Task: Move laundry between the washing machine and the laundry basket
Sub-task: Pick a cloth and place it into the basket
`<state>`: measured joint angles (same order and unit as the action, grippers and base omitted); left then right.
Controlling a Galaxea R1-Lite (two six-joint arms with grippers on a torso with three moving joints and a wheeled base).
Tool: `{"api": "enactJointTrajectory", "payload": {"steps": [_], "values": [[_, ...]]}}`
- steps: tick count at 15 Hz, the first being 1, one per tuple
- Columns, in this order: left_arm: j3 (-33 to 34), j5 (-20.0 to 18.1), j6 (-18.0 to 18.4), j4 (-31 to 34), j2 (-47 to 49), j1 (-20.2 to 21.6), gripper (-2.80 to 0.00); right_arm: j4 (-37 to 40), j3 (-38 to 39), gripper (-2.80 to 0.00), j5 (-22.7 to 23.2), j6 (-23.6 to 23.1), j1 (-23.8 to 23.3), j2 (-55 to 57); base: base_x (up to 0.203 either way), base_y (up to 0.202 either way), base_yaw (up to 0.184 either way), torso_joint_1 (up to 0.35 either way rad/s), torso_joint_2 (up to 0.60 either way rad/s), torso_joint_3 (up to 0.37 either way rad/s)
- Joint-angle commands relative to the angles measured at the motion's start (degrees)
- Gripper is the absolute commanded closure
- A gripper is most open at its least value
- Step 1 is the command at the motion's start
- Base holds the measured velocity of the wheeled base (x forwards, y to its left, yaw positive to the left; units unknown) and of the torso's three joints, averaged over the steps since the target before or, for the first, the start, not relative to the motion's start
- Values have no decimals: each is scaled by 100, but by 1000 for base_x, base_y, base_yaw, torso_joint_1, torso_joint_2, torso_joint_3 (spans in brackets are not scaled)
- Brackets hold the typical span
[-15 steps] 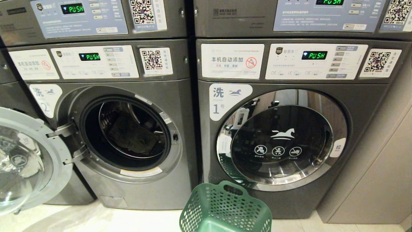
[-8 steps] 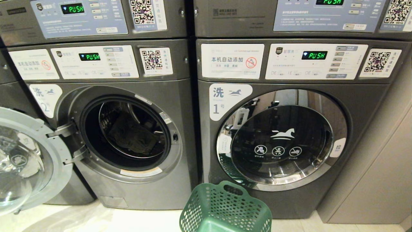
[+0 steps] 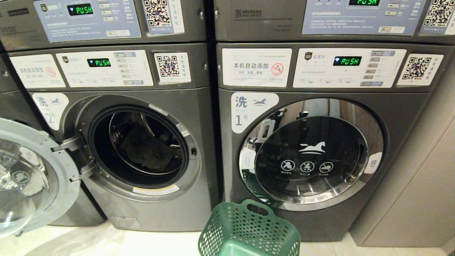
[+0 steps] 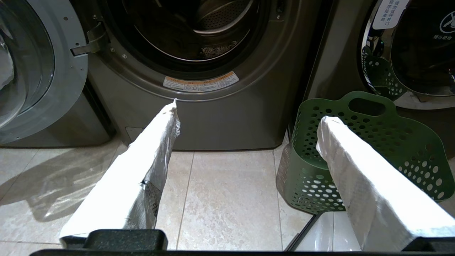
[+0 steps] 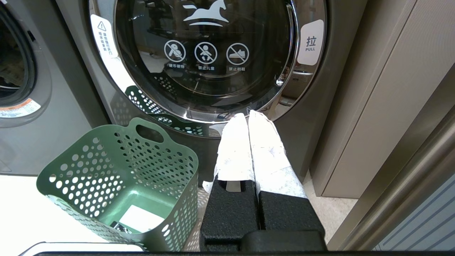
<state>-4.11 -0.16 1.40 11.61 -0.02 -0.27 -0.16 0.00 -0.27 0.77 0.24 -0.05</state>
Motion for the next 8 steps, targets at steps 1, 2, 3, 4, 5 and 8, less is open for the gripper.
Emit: {"api": "enactJointTrajectory", "payload": {"steps": [1,2,3,4,5,8], "values": [[-2,-2,0,8,-15,0,-280,-2,0,0,0,2,2,-4,0,0,0,0,0,0],[-2,-2,0,8,-15,0,-280,-2,0,0,0,2,2,-4,0,0,0,0,0,0],[-2,-2,0,8,-6,0,-280,-2,0,0,0,2,2,-4,0,0,0,0,0,0],[-2,-2,0,8,-15,0,-280,-2,0,0,0,2,2,-4,0,0,0,0,0,0],[-2,-2,0,8,-15,0,-280,-2,0,0,0,2,2,-4,0,0,0,0,0,0],[-2,-2,0,8,-15,0,-280,-2,0,0,0,2,2,-4,0,0,0,0,0,0]]}}
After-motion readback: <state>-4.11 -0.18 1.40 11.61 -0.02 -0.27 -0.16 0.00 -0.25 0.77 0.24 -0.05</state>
